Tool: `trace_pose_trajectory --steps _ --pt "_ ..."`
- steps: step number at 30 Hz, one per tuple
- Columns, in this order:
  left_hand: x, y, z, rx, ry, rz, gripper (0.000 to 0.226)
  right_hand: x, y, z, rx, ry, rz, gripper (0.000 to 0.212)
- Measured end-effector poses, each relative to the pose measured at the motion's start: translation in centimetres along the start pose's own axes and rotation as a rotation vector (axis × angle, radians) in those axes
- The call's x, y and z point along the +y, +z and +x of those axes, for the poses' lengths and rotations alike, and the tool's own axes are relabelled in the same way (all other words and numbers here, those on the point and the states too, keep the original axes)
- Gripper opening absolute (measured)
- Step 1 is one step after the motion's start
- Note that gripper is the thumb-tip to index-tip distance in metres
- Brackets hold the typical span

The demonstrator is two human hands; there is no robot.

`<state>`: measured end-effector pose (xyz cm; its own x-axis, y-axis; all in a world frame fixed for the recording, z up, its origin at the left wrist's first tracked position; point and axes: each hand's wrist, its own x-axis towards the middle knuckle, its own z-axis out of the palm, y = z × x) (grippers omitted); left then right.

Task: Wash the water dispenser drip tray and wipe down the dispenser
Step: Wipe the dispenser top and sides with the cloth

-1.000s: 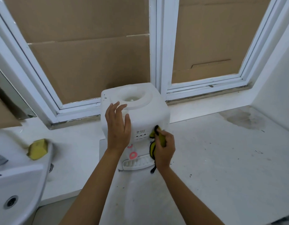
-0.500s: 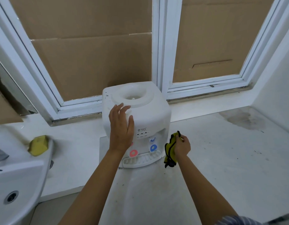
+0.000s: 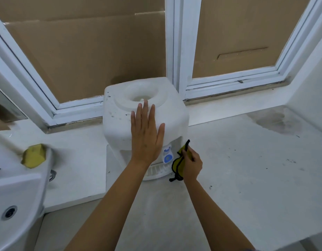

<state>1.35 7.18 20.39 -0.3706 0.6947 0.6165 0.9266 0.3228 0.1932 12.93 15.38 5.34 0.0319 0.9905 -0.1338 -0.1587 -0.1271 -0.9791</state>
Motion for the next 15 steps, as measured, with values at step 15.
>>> trace_pose_trajectory --steps 15 --pt "0.1 -0.1 -0.2 0.007 0.001 -0.002 0.058 6.2 -1.8 0.0 -0.336 0.263 -0.666 0.018"
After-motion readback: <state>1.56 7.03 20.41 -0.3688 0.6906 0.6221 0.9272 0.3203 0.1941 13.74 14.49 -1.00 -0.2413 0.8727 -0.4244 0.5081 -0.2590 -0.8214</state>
